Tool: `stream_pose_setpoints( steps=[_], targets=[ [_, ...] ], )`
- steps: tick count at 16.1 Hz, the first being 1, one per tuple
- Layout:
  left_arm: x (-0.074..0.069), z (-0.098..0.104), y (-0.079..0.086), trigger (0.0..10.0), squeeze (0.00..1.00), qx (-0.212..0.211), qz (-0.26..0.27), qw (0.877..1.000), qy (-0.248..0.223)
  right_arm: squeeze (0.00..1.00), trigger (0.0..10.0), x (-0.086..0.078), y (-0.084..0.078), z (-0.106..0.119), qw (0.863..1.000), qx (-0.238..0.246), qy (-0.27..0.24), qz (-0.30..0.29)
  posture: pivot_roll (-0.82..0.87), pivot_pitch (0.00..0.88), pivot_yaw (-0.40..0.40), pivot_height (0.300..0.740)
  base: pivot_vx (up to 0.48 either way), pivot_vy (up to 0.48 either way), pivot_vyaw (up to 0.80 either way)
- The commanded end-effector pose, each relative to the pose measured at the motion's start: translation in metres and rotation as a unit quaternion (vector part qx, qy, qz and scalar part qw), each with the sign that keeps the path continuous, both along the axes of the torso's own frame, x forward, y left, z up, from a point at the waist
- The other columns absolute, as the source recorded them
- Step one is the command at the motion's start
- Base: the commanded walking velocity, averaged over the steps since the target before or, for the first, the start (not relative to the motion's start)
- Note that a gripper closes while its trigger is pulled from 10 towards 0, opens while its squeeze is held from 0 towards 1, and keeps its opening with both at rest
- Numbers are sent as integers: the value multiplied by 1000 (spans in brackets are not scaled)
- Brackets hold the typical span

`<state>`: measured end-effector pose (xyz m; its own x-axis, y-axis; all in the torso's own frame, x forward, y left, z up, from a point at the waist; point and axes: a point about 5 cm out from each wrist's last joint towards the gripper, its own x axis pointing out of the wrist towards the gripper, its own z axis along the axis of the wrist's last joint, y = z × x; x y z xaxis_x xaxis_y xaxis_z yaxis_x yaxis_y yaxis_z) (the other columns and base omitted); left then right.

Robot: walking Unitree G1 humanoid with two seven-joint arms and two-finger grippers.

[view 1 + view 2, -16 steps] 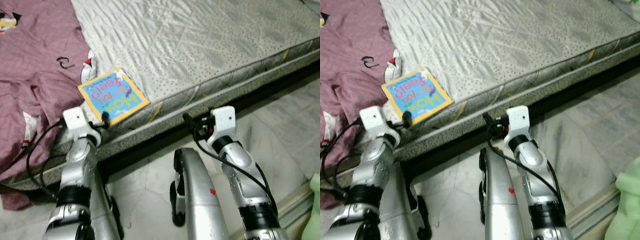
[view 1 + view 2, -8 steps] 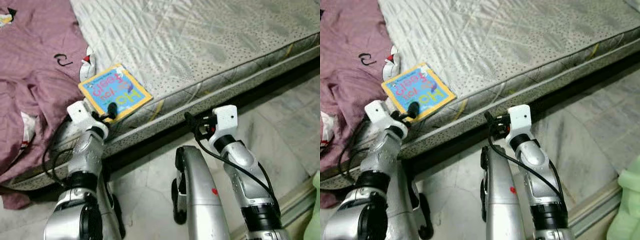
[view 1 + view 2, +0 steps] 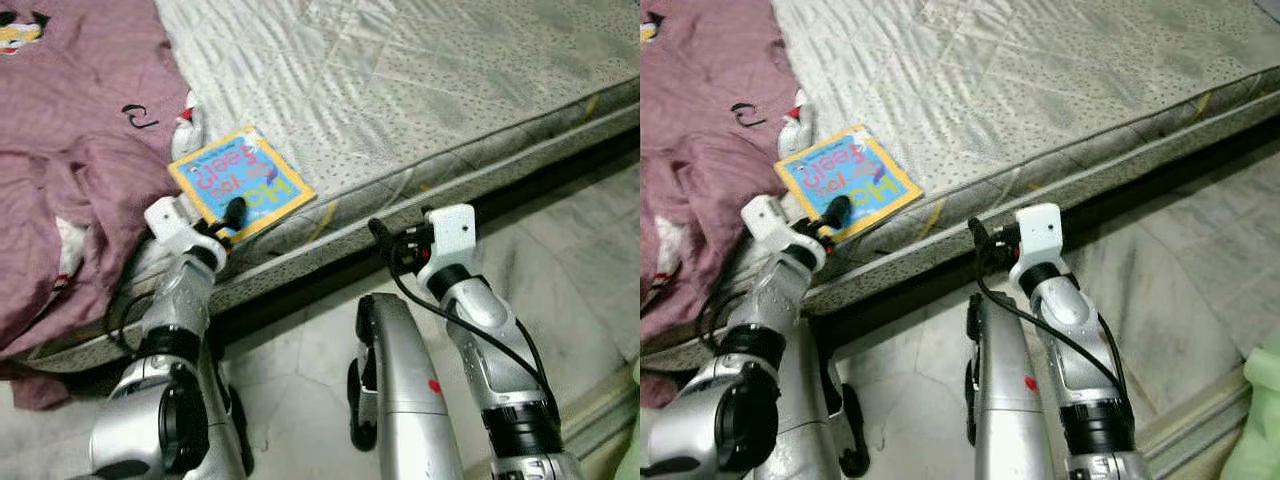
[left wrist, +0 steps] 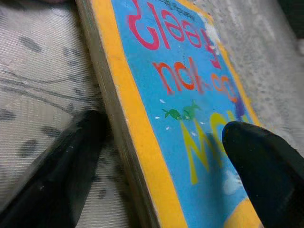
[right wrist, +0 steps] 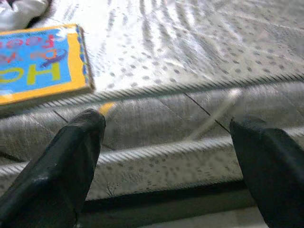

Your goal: Clean up the room

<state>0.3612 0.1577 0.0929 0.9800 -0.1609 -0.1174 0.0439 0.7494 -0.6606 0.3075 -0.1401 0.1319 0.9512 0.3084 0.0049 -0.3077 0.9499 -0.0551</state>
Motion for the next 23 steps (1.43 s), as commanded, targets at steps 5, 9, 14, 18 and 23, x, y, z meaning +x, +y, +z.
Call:
stream_pose_setpoints(
  steps=[5, 9, 14, 18, 23],
  targets=[
    [-13, -27, -48, 0, 0, -94, -103, 989, 53, 0, 10000, 2, 3, -2, 1000, 3, 1, -2, -247, 242, -11, 484, 0, 0, 0],
    [-26, -44, -39, 0, 0, -210, -73, 973, 59, 0, 10000, 4, 7, -3, 1000, 6, -1, 0, -231, 213, 3, 484, 0, 0, 0],
    [-29, -50, -34, 0, 0, -210, -71, 973, 70, 0, 10000, 13, 16, -2, 1000, 8, -6, 17, -206, 179, -21, 484, 0, 0, 0],
    [-28, -50, -28, 0, 0, -204, -59, 974, 75, 0, 10000, 17, 19, 0, 1000, 11, -12, 19, -198, 172, -29, 484, 0, 0, 0],
    [-27, -50, -26, 0, 0, -200, -54, 975, 76, 0, 10000, 20, 21, -1, 1000, 12, -15, 22, -193, 172, -29, 484, 0, 0, 0]
  ],
)
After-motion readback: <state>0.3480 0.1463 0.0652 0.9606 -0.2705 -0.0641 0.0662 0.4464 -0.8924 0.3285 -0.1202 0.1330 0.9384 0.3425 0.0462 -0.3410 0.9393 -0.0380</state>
